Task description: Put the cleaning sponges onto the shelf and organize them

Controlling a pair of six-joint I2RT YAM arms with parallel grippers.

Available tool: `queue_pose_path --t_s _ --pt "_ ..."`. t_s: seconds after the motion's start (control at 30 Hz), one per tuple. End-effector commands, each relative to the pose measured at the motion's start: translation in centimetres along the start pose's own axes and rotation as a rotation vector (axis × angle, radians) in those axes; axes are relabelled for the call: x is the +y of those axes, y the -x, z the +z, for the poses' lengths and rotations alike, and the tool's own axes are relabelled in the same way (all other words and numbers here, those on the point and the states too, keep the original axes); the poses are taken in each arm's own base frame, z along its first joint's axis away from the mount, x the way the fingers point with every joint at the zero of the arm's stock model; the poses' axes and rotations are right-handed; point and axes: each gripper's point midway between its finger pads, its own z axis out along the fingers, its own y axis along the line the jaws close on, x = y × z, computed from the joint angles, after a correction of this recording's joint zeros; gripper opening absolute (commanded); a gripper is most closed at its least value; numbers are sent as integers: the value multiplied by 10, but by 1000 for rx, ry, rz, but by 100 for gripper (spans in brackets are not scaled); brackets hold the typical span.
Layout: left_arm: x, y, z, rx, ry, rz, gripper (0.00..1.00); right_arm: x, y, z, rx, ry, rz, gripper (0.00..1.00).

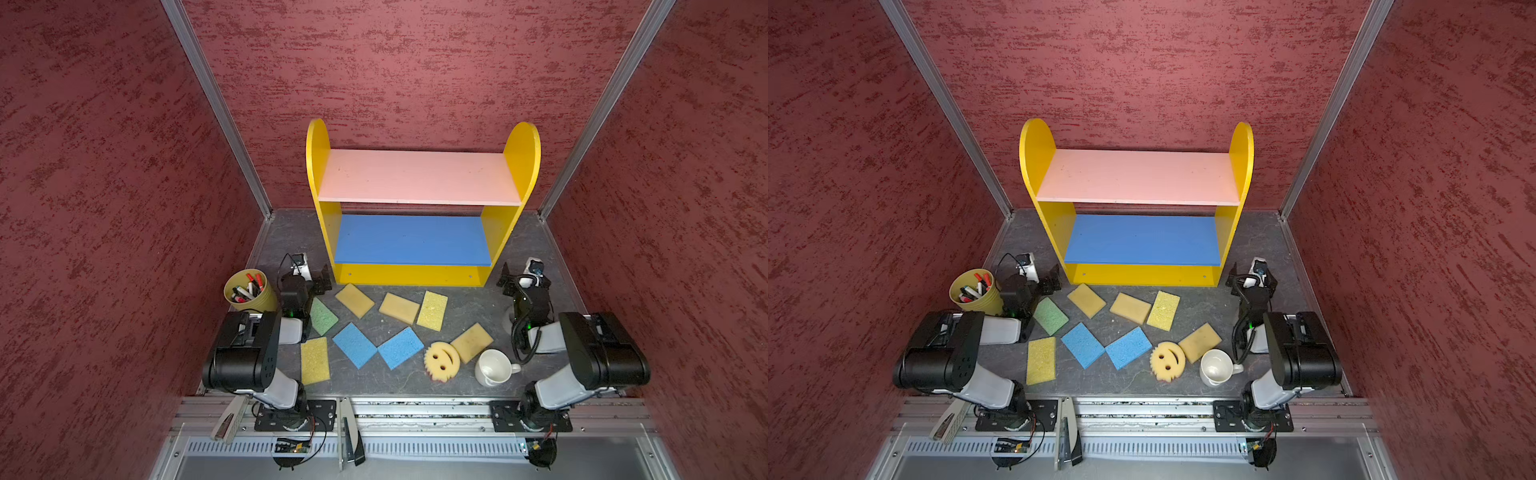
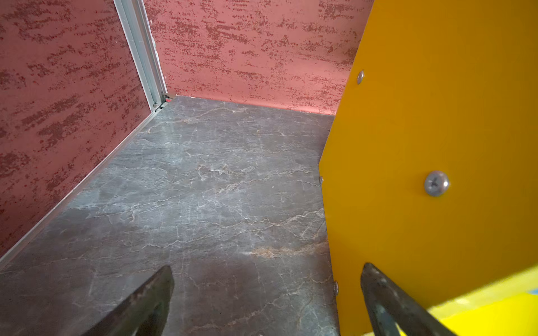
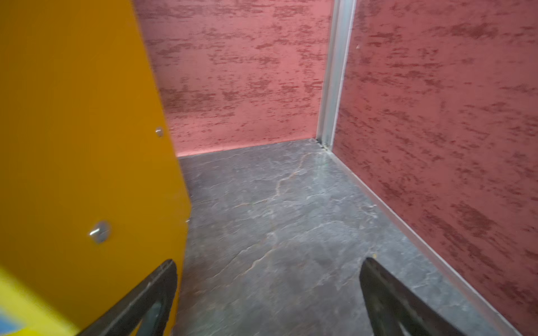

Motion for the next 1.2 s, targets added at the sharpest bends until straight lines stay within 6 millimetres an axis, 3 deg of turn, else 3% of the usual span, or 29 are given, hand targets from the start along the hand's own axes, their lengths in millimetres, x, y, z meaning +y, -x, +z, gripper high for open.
queue_pose_path --t_s 0.0,1.03,1.17 --pt "0 7 2 -16 -5 5 99 13 -4 1 31 93 -4 99" --pt "0 8 2 -14 -19 -4 99 13 -5 3 40 97 0 99" --pt "-5 23 -3 -23 -8 21 99 9 15 -9 -12 58 -2 99"
